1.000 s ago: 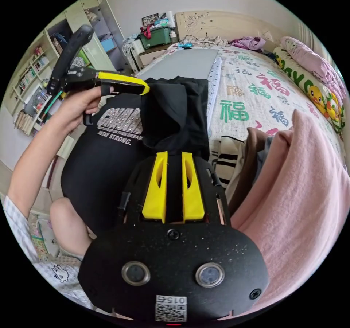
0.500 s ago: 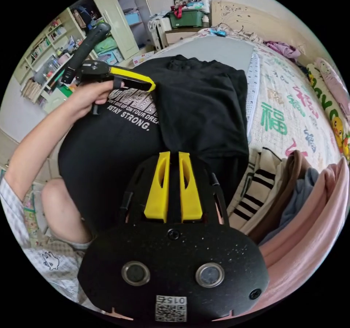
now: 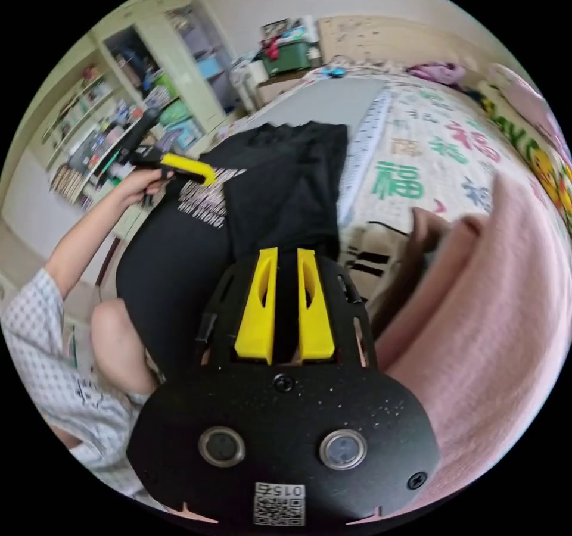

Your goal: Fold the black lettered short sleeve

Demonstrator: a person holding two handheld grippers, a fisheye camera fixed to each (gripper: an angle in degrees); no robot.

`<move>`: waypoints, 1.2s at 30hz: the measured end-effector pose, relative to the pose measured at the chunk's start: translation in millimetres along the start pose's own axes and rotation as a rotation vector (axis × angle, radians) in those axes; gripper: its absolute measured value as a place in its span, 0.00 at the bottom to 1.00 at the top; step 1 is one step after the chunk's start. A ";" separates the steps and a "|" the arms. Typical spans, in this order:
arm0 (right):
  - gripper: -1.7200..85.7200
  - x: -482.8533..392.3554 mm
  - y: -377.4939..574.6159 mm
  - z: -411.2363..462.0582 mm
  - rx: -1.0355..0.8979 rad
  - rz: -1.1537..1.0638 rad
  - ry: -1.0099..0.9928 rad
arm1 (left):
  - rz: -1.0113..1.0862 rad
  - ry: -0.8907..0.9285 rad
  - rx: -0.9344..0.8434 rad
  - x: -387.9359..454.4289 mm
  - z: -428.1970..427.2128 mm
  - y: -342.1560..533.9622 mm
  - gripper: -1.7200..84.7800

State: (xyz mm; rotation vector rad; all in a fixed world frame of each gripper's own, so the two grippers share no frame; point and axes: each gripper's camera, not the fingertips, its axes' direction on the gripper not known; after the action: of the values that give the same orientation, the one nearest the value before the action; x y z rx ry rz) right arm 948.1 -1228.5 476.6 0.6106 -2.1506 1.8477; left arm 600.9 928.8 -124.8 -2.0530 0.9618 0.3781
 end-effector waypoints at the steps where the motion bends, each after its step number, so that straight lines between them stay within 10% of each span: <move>1: 0.10 15.9 -0.9 0.2 0.041 0.091 0.040 | -0.007 0.009 0.029 -2.8 -5.0 -2.3 0.10; 25: 0.05 23.3 -37.7 131.3 0.012 0.116 0.312 | -0.239 0.203 0.248 5.7 37.0 -173.4 0.02; 36: 0.09 30.0 -42.1 141.7 0.055 0.160 0.337 | -0.108 0.117 0.295 20.4 -65.0 35.6 0.09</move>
State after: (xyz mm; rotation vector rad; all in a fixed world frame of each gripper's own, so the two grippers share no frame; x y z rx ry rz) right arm 953.3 -1377.0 502.6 0.1242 -1.9791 1.9325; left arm 583.5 854.5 -115.5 -1.8617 0.9116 0.0545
